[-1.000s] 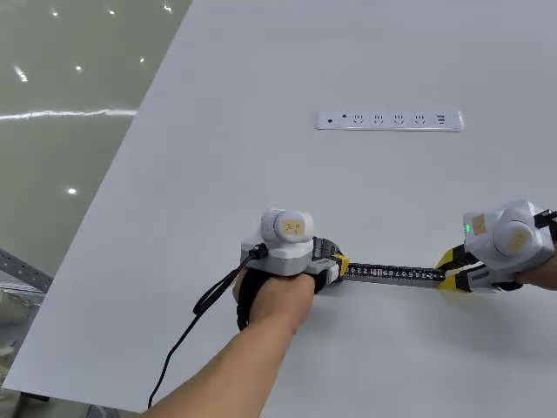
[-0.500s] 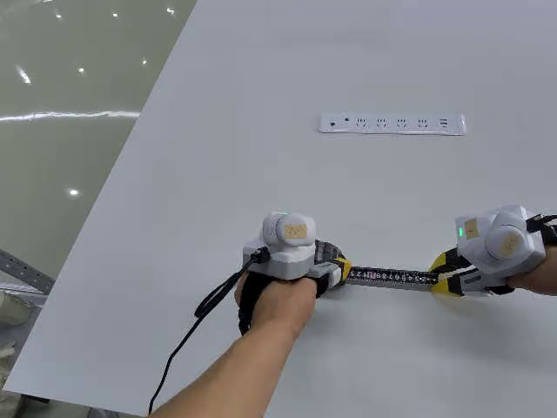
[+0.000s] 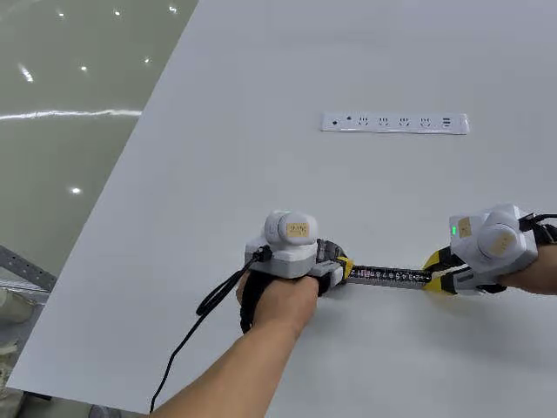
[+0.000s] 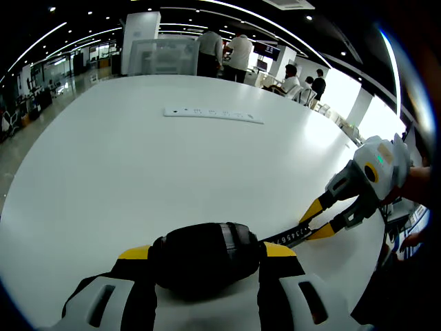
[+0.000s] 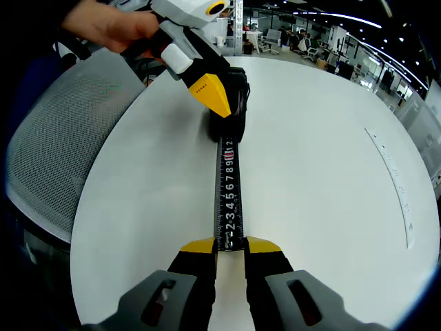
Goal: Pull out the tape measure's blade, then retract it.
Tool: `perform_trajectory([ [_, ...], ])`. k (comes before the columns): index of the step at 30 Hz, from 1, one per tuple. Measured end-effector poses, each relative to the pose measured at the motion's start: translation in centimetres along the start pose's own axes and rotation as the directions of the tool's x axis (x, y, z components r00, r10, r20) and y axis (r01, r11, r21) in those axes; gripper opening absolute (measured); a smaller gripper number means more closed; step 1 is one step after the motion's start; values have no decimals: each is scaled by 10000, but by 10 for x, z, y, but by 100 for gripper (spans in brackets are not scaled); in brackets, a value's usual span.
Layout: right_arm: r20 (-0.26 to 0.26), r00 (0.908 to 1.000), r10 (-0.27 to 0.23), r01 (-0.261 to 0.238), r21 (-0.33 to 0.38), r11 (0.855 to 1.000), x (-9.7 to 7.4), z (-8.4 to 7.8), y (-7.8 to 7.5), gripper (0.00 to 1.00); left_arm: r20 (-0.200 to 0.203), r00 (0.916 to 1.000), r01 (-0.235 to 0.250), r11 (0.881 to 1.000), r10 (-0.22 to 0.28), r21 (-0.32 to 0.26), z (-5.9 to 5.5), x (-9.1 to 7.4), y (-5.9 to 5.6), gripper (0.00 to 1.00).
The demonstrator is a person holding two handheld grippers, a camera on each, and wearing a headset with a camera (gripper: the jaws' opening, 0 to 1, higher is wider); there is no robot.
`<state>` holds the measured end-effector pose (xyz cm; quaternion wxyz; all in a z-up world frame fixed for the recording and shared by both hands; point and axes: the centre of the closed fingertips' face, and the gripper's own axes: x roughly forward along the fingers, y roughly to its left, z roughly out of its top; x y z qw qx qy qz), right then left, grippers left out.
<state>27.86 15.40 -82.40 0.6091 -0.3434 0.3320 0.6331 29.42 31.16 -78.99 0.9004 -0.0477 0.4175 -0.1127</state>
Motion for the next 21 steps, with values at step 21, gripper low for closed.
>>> perform_trajectory([
  [21, 228, 9997, 22, -21, -26, 10000, 10, 17, 2, 11, -21, 10000, 36, 10000, -36, -1, 0, -1, -1, 55],
])
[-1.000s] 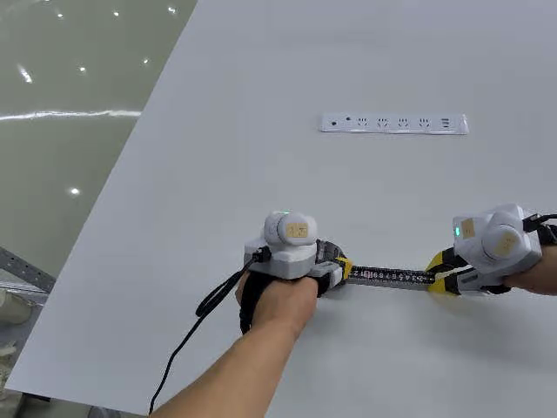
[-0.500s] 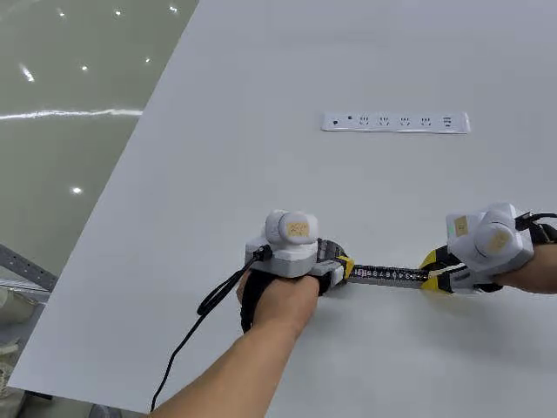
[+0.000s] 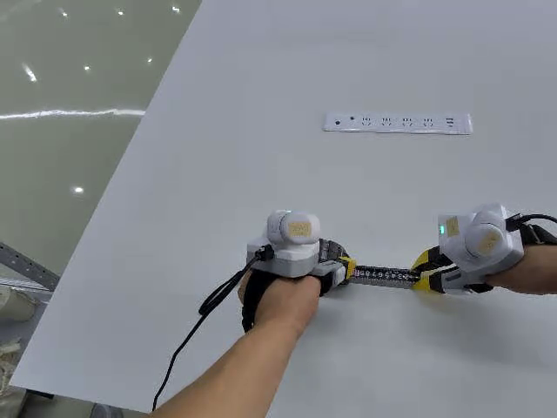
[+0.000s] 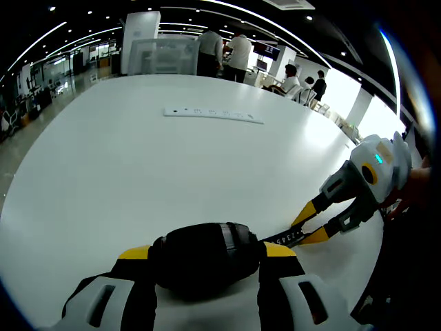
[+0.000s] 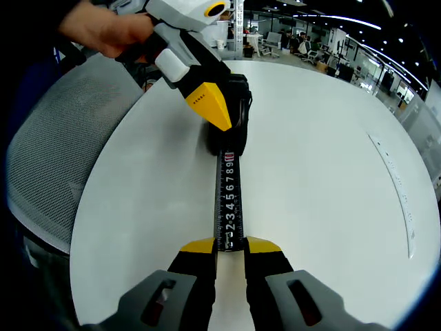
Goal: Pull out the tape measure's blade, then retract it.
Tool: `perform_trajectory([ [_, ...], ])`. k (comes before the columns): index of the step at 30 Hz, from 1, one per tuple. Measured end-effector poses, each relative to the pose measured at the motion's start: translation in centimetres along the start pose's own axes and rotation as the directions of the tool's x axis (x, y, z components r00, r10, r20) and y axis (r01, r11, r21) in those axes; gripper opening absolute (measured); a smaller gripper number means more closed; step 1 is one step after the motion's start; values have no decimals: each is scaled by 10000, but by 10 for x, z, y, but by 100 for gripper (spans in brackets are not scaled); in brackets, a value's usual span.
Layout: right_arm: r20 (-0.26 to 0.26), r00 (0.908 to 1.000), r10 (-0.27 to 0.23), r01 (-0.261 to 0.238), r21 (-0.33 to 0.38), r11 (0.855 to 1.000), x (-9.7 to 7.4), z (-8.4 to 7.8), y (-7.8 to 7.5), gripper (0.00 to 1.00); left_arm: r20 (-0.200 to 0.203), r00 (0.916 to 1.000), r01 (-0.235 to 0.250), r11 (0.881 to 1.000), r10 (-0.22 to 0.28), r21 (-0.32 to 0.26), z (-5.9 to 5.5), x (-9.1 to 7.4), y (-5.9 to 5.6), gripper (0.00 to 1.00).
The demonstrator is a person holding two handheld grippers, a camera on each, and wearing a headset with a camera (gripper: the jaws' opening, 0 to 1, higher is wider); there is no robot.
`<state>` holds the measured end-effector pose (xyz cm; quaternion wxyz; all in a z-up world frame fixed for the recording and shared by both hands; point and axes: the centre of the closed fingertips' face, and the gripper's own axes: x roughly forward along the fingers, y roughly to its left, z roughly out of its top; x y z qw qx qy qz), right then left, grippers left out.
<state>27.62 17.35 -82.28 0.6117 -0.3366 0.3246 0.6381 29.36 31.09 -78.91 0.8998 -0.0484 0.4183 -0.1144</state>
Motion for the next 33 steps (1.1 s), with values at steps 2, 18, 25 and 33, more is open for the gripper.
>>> perform_trajectory([
  [2, 24, 10000, 13, -13, 12, 10000, 1, 1, 0, 11, 5, 10000, 2, 10000, -2, -12, 0, 0, 0, 55],
  [18, 254, 9997, 41, -43, 65, 10000, 10, 14, -1, 11, 10, 10000, 31, 10000, -31, -59, 0, 0, 0, 55],
  [25, 378, 9993, 2, -6, 103, 9999, 14, 24, 0, 11, 12, 10000, 37, 10000, -37, -72, 0, 0, 1, 55],
  [33, 488, 9988, -16, 8, 157, 9999, 17, 30, 0, 11, 24, 10000, 42, 10000, -42, -70, 0, 1, 1, 55],
])
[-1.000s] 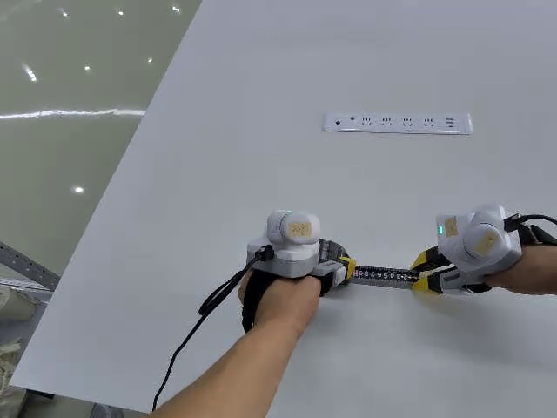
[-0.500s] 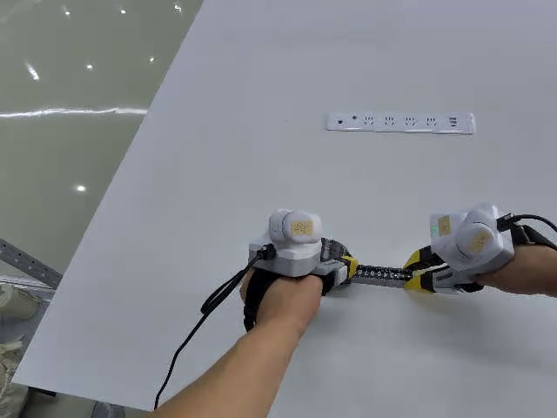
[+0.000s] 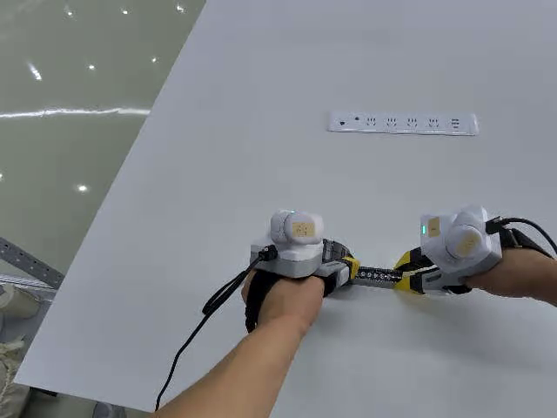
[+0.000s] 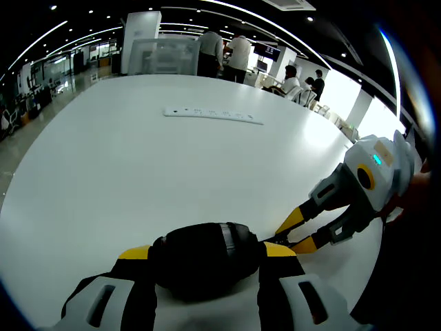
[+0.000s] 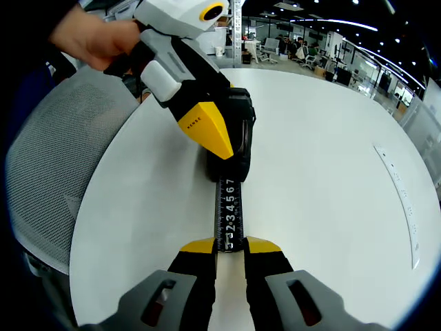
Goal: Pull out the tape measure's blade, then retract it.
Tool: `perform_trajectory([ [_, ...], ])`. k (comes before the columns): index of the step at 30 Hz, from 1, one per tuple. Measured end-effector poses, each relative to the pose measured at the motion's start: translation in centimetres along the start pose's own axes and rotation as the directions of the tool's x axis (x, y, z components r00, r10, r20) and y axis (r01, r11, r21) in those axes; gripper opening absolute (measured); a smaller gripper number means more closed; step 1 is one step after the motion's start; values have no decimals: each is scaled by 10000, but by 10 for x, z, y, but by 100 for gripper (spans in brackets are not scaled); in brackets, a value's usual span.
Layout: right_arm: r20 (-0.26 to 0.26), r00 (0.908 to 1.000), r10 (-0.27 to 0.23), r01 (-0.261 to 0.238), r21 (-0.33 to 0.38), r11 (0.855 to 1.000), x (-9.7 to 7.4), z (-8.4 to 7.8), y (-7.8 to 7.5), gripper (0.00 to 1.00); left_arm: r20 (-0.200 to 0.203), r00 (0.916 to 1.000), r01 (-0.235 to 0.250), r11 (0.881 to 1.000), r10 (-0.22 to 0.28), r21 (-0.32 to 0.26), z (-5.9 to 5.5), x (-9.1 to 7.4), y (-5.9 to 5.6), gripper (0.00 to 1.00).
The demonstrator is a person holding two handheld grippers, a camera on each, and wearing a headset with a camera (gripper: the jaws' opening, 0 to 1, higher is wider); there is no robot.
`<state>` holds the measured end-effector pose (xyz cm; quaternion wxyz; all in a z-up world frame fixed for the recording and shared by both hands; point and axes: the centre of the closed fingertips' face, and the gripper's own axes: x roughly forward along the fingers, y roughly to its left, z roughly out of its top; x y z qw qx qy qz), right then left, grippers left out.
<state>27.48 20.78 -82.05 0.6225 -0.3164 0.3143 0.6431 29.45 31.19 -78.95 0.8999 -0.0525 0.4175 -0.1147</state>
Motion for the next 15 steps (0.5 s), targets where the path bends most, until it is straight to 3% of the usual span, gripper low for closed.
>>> perform_trajectory([
  [15, 143, 9999, -49, 47, 128, 9999, 9, 11, 1, 11, 19, 10000, 38, 10000, -38, -34, 0, 0, 0, 56],
])
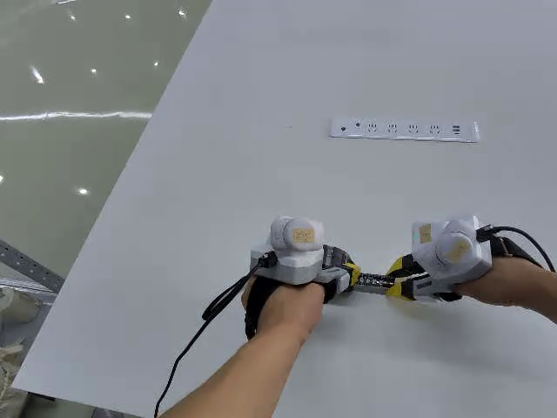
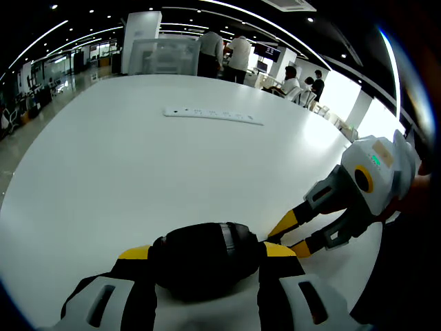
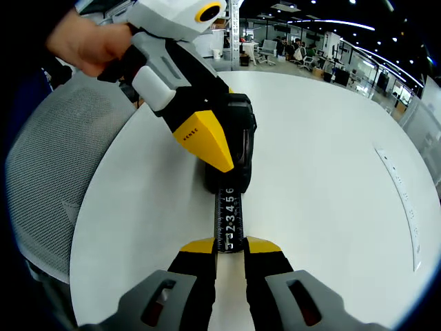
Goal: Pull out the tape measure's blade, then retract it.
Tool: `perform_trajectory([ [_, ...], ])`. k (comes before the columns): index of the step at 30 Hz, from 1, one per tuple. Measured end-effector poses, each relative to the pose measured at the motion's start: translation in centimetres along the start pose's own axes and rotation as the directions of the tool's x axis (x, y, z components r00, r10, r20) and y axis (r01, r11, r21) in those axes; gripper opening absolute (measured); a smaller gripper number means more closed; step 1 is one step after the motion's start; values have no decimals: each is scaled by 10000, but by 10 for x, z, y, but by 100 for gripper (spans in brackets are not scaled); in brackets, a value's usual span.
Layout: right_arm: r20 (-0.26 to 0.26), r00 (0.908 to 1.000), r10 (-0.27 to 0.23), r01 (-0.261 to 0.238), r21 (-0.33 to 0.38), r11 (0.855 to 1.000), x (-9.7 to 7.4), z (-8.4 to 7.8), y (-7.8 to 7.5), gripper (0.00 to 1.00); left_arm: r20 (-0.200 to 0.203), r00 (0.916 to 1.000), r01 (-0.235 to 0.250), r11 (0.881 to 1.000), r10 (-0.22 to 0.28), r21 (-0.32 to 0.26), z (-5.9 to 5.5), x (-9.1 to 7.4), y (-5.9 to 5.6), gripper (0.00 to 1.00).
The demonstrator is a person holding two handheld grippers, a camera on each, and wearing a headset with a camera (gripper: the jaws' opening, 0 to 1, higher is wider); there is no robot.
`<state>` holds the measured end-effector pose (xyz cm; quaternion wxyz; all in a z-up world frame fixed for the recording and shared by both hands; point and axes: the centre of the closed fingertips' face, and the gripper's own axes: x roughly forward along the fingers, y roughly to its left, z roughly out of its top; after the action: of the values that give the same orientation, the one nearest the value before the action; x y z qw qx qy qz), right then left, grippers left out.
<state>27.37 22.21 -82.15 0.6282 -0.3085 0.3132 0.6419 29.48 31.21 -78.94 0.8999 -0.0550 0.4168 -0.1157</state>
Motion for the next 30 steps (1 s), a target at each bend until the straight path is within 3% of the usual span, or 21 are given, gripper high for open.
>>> perform_trajectory([
  [30, 391, 9988, -302, 285, 434, 9986, 24, 26, 3, 11, -2, 10000, 97, 9999, -98, -58, 0, 0, 0, 56],
])
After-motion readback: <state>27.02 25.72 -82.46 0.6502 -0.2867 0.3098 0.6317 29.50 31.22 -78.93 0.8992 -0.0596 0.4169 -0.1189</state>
